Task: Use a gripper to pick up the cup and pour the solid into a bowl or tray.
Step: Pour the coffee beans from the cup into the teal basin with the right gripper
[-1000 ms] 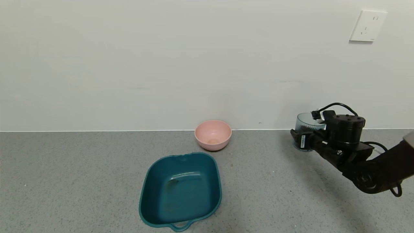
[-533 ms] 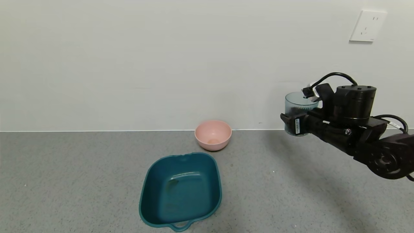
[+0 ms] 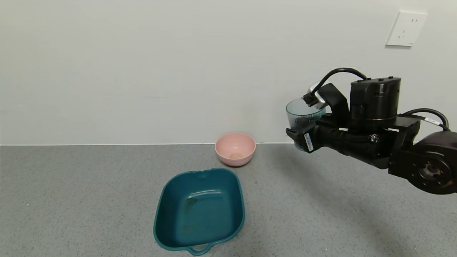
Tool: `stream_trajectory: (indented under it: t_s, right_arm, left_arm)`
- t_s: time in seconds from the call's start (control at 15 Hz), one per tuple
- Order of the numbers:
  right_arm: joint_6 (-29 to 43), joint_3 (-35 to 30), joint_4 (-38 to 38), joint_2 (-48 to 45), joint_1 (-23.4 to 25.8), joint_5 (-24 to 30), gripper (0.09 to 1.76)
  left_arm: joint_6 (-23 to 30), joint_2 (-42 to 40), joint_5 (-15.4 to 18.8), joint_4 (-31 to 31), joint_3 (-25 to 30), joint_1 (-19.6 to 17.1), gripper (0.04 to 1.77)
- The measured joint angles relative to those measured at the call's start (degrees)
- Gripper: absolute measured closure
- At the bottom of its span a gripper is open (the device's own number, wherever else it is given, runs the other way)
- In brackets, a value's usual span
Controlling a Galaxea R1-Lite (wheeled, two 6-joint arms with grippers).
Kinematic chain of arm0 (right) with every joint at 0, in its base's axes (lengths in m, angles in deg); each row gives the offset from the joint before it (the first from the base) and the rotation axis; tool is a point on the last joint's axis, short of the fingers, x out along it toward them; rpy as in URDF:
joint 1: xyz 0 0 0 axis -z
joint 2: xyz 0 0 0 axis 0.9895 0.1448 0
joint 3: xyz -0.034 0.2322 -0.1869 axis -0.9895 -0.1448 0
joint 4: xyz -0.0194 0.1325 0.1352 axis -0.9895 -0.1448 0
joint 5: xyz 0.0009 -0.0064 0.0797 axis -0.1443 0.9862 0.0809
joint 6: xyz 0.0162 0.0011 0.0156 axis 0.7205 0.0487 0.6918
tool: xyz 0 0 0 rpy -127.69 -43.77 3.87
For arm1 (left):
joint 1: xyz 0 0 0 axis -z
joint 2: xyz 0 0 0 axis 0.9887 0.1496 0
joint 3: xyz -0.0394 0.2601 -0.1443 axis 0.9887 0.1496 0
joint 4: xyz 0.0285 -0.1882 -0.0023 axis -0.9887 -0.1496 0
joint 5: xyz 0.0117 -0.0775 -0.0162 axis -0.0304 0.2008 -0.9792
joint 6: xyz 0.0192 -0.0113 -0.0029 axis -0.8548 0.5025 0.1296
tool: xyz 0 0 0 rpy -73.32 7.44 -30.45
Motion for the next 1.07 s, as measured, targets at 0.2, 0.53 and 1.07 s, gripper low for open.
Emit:
stream_trajectory:
  t_s: [0.2,0.53,1.07]
  right_arm:
    - [-4.16,1.74,-2.21,0.77,-3.29,-1.07,0.47]
    - [-10.54,7.41,-8.22,4.52,-6.99,-5.21,0.47]
    - [-16.73,15.69,-22.32,8.98,-13.07,-7.52,0.47]
  left_arm:
    - [0.00,0.00,0.00,0.02,0.00,0.00,0.06]
    - [0.00,0.00,0.00,0.02,0.00,0.00,0.06]
    - [0.00,0.00,0.00,-0.02,0.00,0.00,0.06]
